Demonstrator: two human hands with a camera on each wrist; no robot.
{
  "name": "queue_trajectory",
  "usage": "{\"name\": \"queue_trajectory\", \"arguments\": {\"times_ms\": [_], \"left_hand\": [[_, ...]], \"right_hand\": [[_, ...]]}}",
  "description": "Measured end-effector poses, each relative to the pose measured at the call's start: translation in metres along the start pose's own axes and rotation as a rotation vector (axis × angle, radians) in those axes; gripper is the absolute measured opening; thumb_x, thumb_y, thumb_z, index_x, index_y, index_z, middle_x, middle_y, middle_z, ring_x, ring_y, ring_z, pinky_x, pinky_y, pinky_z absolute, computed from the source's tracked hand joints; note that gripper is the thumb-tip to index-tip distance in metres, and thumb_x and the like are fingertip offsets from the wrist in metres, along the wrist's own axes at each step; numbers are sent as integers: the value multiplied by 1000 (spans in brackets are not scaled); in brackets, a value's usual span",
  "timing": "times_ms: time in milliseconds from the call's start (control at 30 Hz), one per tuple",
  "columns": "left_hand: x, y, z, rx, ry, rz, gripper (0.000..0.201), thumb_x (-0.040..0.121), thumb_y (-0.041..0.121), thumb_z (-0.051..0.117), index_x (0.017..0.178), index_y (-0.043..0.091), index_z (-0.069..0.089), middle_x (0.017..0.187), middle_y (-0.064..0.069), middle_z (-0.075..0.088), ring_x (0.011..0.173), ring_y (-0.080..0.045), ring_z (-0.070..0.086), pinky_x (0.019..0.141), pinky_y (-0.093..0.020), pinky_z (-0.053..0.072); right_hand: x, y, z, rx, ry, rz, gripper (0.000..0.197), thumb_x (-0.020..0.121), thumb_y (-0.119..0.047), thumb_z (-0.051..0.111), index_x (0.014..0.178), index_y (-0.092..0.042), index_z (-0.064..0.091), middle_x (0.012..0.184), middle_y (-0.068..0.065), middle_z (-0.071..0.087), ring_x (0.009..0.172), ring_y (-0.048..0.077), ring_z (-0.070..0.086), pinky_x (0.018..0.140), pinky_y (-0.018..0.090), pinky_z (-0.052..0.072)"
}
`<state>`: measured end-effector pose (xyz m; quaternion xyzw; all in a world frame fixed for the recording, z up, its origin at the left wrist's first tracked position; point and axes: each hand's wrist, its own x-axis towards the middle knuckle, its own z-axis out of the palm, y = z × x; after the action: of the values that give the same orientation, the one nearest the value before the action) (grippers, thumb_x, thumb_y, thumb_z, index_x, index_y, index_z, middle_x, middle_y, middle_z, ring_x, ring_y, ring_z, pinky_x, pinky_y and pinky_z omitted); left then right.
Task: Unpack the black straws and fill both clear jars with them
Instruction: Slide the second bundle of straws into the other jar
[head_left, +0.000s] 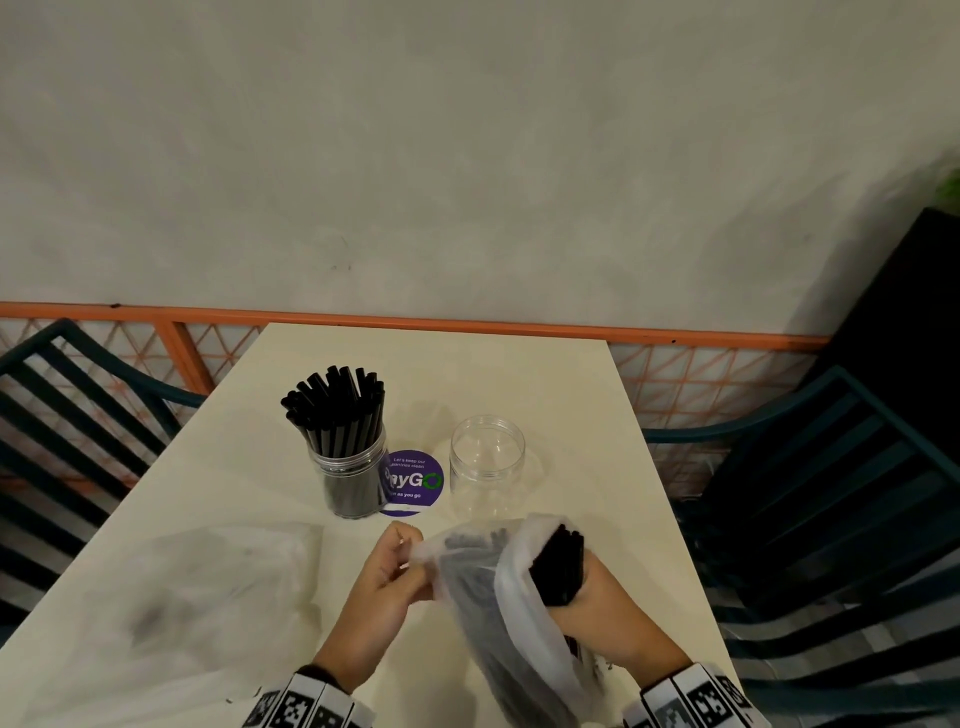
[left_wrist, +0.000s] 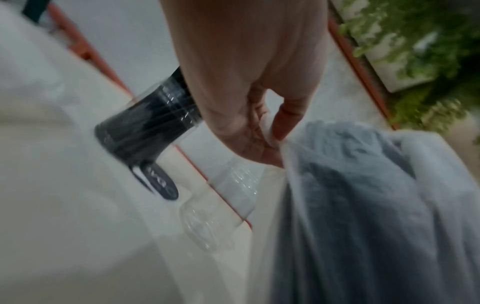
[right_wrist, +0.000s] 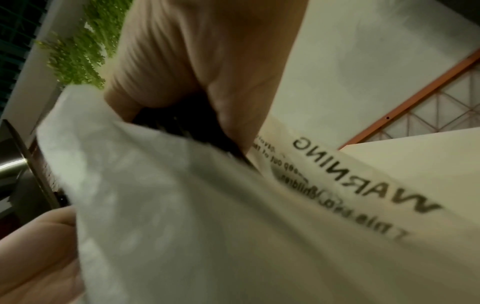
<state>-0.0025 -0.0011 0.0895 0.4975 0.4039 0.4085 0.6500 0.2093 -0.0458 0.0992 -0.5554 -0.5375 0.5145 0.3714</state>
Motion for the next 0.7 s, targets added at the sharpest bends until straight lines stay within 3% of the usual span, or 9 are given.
{"name": "queue_trajectory", "arguments": {"times_ms": [100,133,200,267,333,433,533,633,700], "left_hand": [[-4,8,-6,151,-188,13,49,81,-10,56,111,29,57,106,3,70,90,-14,65,78,-22,53],[-5,11,-7,169,-233,1,50,80,-9,59,113,28,58,108,8,70,93,-11,66,81,-21,52],[-4,15,-4,241,-205,35,25,71,10,74,92,25,70,90,5,74,81,-10,66,76,-21,51],[-1,13,0,359,-25,90,9,55,30,74,57,25,67,57,3,64,56,-5,53,61,-18,43],[0,8,5,445,91,118,22,61,19,70,45,23,56,43,5,53,44,-4,42,50,-15,36],[-2,7,21,374,46,86,26,85,3,59,61,13,56,49,5,59,50,-6,52,55,-17,45],[0,2,31,124,-32,-104,26,93,5,43,76,7,62,67,2,68,67,-15,65,66,-28,54],[3,-1,29,-70,-100,-244,15,83,0,46,89,3,59,84,-11,64,75,-19,64,72,-34,56],[3,-3,20,-131,-217,-252,30,70,2,47,100,3,53,94,-15,62,85,-22,63,80,-38,56]], "right_hand": [[1,8,-4,-40,66,-32,43,54,-35,74,95,-33,59,85,-20,72,90,-8,63,80,13,47],[-2,1,-4,-38,42,-31,42,56,-35,73,95,-33,58,86,-23,72,90,-9,63,79,11,47],[-4,-1,-4,-42,21,-26,36,66,-23,72,93,-36,52,83,-17,71,84,-11,62,74,8,47],[-5,-2,-3,-49,-9,-6,36,72,-13,71,94,-35,52,83,-11,67,83,-4,63,74,9,47],[-4,3,-4,-5,-1,-10,44,64,-25,79,105,-24,60,96,-9,72,97,6,64,83,20,47],[-7,3,-3,11,23,-35,63,59,-32,85,114,-17,59,110,-2,70,108,14,62,92,31,49],[-9,1,1,17,105,-115,73,50,-44,86,113,-22,56,108,-21,68,105,-2,61,88,13,46],[-10,2,4,50,196,-176,64,49,-37,81,106,-25,54,102,-29,67,98,-11,60,80,2,42],[-11,1,4,43,225,-212,76,39,-54,82,103,-29,51,90,-20,70,96,-20,56,78,-3,39]]}}
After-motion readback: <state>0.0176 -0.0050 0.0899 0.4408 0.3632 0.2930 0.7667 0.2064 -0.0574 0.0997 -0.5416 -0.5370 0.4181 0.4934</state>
